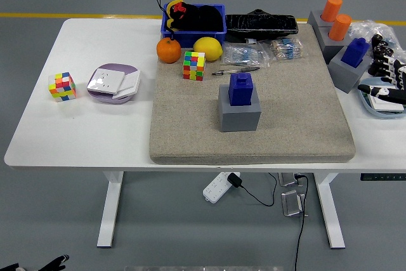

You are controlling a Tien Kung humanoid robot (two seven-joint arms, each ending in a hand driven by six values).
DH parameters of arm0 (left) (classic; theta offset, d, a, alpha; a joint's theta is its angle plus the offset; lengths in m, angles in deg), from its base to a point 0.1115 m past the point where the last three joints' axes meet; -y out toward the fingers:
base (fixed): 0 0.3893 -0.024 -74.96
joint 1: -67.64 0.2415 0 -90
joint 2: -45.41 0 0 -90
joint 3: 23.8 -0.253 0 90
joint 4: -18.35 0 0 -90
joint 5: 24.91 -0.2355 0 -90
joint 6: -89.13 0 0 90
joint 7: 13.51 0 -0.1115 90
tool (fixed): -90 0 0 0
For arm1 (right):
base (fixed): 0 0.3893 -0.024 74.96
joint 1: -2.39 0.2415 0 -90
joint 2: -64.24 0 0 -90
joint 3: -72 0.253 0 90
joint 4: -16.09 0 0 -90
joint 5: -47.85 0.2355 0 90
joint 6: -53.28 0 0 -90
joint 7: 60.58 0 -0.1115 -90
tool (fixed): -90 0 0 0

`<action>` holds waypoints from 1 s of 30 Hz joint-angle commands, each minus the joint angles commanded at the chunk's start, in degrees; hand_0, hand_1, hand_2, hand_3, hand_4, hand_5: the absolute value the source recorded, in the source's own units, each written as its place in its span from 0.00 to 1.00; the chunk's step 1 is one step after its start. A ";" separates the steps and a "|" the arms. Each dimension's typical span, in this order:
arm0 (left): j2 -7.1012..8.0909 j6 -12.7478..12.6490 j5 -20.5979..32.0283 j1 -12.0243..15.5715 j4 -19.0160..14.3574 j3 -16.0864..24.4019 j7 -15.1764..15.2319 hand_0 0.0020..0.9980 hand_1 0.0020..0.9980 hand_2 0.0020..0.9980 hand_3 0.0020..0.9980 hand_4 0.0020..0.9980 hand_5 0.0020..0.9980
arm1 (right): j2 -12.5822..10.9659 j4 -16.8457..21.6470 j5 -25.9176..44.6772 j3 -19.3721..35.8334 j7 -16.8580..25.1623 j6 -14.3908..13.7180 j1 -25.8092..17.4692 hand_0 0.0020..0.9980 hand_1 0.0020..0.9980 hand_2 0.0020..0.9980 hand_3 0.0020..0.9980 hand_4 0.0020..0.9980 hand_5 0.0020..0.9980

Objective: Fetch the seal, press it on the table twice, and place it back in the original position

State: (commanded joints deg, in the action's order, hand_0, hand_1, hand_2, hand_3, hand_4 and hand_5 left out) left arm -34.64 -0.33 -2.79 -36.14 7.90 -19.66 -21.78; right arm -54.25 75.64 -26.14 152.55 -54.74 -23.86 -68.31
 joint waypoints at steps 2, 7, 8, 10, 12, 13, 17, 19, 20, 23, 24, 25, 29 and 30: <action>0.04 -0.01 0.00 0.02 0.00 0.02 0.00 0.81 0.79 0.77 0.80 0.70 0.41 | 0.21 0.57 -0.26 2.37 0.05 -0.18 -1.01 0.96 0.94 0.95 0.99 1.00 0.43; 0.14 -0.10 -1.13 0.19 0.00 1.43 0.10 0.81 0.79 0.77 0.80 0.70 0.41 | 0.64 1.65 1.72 8.67 -0.04 -0.84 -3.13 0.94 0.93 0.93 0.98 1.00 0.44; 0.18 -0.11 -1.30 0.26 0.01 1.61 0.11 0.81 0.79 0.77 0.80 0.70 0.41 | 0.63 1.84 2.22 9.70 -0.06 -0.99 -3.44 0.94 0.93 0.93 0.98 1.00 0.44; 0.25 -0.11 -1.44 0.44 0.08 1.80 0.09 0.81 0.79 0.77 0.80 0.70 0.41 | 0.61 2.22 2.57 11.19 -0.10 -1.14 -3.92 0.94 0.93 0.93 0.98 1.00 0.44; 0.39 -0.26 -3.05 0.73 0.13 3.46 -0.27 0.81 0.79 0.77 0.80 0.70 0.41 | 0.61 2.78 3.00 12.62 -0.17 -1.19 -4.47 0.92 0.92 0.92 0.96 1.00 0.45; 0.47 -0.39 -4.32 0.87 0.13 4.76 -0.54 0.81 0.79 0.77 0.80 0.70 0.41 | 0.62 3.05 3.19 13.10 -0.21 -1.22 -4.70 0.92 0.92 0.92 0.96 1.00 0.45; 0.90 -0.79 -9.13 1.43 0.13 9.94 -1.39 0.81 0.79 0.77 0.80 0.70 0.41 | 0.74 4.31 3.70 14.93 -0.43 -1.32 -5.72 0.92 0.92 0.92 0.96 1.00 0.45; 1.06 -0.90 -10.24 1.45 0.13 11.24 -1.55 0.81 0.79 0.77 0.80 0.70 0.41 | 0.76 4.67 3.59 15.48 -0.61 -1.26 -5.96 0.91 0.91 0.90 0.94 1.00 0.46; 1.11 -0.92 -10.46 1.42 0.13 11.51 -1.57 0.81 0.79 0.77 0.80 0.70 0.41 | 0.78 4.80 3.54 15.72 -0.65 -1.32 -6.06 0.91 0.91 0.90 0.94 1.00 0.46; 1.18 -0.92 -10.73 1.35 0.13 11.97 -1.47 0.81 0.79 0.77 0.80 0.70 0.41 | 1.03 5.23 3.77 16.46 -0.88 -1.37 -6.48 0.91 0.91 0.90 0.94 1.00 0.46; 1.16 -0.92 -10.80 1.33 0.13 12.08 -1.46 0.81 0.79 0.77 0.80 0.70 0.41 | 1.09 5.32 3.79 16.59 -0.93 -1.38 -6.56 0.90 0.90 0.89 0.92 1.00 0.47; 1.11 -0.92 -11.10 1.34 0.13 12.41 -1.44 0.81 0.79 0.77 0.80 0.70 0.41 | 1.20 5.45 3.76 16.81 -1.08 -1.28 -6.66 0.90 0.90 0.89 0.92 1.00 0.47; 0.97 -0.90 -11.41 1.44 0.13 12.91 -1.37 0.81 0.79 0.77 0.80 0.70 0.41 | 1.43 5.79 3.73 17.27 -1.32 -1.28 -6.91 0.90 0.90 0.89 0.92 1.00 0.47; 0.96 -0.91 -11.44 1.46 0.13 12.97 -1.39 0.81 0.79 0.77 0.80 0.70 0.41 | 1.42 5.81 3.70 17.25 -1.40 -1.27 -6.94 0.90 0.89 0.88 0.90 1.00 0.47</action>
State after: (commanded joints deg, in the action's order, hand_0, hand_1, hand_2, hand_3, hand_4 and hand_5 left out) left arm -33.68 -1.24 -14.23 -34.68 8.04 -6.69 -23.18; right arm -52.83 81.46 -22.44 169.79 -56.14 -25.12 -75.25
